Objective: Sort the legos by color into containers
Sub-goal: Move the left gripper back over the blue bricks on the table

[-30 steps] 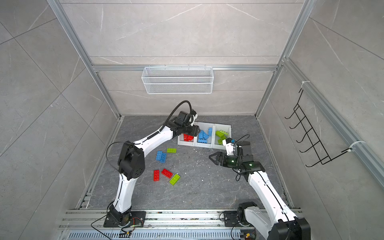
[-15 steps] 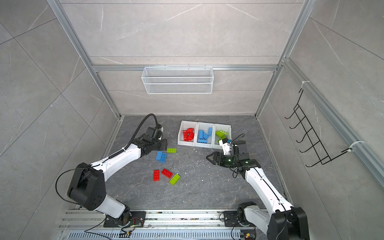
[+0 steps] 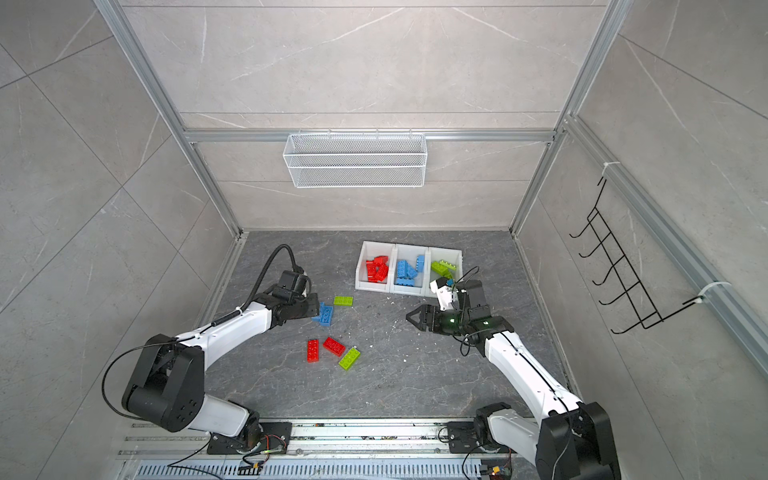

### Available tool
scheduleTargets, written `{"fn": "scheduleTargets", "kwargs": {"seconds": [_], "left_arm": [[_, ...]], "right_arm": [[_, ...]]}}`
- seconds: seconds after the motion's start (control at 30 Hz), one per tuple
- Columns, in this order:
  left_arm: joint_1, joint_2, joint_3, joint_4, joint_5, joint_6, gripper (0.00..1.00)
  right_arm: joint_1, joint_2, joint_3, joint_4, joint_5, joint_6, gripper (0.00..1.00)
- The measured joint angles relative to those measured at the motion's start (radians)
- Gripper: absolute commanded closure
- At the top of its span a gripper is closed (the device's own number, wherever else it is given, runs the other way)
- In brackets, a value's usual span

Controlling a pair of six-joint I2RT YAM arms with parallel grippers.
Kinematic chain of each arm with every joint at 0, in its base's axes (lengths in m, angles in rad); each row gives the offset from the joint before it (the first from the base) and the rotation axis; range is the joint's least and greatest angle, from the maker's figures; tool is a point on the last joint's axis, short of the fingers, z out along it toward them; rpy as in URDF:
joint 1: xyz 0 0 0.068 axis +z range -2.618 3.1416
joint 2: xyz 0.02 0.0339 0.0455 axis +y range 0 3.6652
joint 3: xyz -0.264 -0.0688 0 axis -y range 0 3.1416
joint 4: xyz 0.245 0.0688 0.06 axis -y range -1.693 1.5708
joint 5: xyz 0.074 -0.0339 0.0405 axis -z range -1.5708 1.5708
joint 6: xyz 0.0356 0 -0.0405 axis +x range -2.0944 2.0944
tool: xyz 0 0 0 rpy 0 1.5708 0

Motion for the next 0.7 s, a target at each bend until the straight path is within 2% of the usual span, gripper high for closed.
{"fn": "scheduleTargets", "kwargs": {"seconds": [0.3, 0.7], "left_arm": [[0.034, 0.121, 0.0, 0.042, 0.013, -0.018, 0.62], [0.048, 0.19, 0.061, 0.08, 0.035, -0.031, 0.69]], "right_arm": [[0.008, 0.0, 0.0, 0.0, 0.013, 0.003, 0.26], [0.016, 0.0, 0.0, 0.0, 0.021, 0.004, 0.26]]}}
